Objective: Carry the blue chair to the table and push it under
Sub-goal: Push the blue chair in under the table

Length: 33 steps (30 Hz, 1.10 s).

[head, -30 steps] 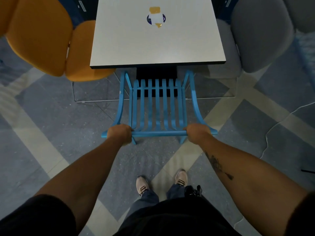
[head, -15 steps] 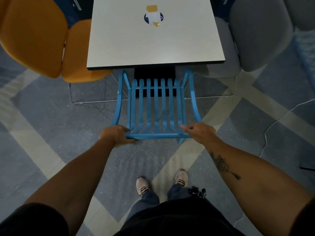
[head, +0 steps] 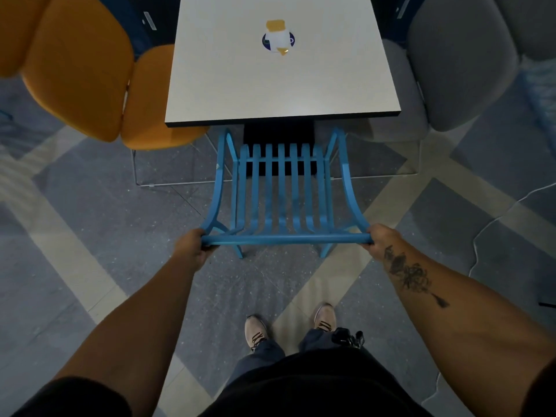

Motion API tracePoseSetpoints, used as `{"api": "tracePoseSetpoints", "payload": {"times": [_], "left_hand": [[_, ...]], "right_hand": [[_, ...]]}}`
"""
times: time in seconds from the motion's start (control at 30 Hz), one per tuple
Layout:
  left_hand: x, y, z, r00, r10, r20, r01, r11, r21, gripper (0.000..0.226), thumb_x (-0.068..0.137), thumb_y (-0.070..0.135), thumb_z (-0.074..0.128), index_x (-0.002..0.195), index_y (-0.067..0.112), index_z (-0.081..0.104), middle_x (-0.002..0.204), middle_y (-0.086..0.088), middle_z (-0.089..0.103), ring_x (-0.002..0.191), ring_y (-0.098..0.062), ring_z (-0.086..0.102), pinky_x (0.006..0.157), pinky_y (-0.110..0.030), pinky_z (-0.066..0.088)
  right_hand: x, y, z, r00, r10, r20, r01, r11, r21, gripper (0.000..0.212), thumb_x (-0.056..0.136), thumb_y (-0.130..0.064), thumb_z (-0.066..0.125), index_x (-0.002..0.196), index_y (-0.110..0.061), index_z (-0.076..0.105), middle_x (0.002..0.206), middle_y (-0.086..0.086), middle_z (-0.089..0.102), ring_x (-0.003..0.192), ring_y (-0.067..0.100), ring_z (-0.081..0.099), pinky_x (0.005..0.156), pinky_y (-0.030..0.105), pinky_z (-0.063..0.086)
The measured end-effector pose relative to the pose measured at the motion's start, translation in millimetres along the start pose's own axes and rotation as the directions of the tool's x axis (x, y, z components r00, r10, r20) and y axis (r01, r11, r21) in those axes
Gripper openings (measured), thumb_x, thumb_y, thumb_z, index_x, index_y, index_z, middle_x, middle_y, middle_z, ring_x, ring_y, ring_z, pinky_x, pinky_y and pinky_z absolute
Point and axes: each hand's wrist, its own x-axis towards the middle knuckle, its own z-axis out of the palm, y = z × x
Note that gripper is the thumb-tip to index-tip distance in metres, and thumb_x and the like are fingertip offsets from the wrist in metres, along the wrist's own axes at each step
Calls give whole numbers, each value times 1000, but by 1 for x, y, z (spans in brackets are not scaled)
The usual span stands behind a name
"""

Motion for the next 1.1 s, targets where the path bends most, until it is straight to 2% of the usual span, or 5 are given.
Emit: {"api": "tracePoseSetpoints", "payload": {"times": [0.1, 0.27, 0.4, 0.67, 1.1], "left_hand": [[1, -3, -2, 1000, -15, -17, 15, 1000, -16, 44, 109, 3, 54, 151, -9, 45, 150, -28, 54, 135, -43, 62, 110, -58, 55], [1, -10, -4, 999, -2, -47, 0, 1000, -26, 42, 108, 3, 57, 147, -10, 49, 149, -29, 56, 132, -42, 65, 109, -56, 56], [2, 0, -1, 996, 36, -81, -33, 999, 39, 41, 107, 2, 59, 145, -11, 51, 147, -29, 58, 130, -42, 66, 105, -55, 58], [18, 35, 19, 995, 94, -29, -90, 990, 106, 44, 110, 6, 55, 149, -12, 49, 150, -29, 57, 134, -41, 64, 109, -54, 56], [18, 23, 21, 998, 37, -52, -36, 999, 20, 43, 109, 6, 56, 148, -10, 49, 150, -28, 57, 132, -41, 66, 109, -55, 56]], "right_hand": [[1, 3, 0, 999, -48, -23, 47, 999, -19, 43, 103, 5, 54, 145, 9, 49, 148, 26, 53, 131, 42, 60, 102, 53, 55], [5, 2, -2, 992, -114, -46, 112, 993, -37, 38, 101, 6, 56, 139, 11, 53, 143, 27, 57, 125, 43, 63, 98, 53, 57], [8, 11, -1, 994, -104, -39, 104, 995, 0, 40, 101, 6, 55, 141, 12, 52, 143, 28, 57, 126, 44, 63, 100, 55, 56], [5, 19, 9, 995, -89, -50, 93, 990, 104, 41, 102, 7, 54, 143, 11, 51, 144, 27, 56, 127, 44, 62, 101, 56, 56], [23, -21, 27, 988, -151, -15, 151, 988, -29, 44, 102, 6, 55, 146, 11, 49, 147, 28, 55, 130, 44, 61, 104, 58, 53]]}}
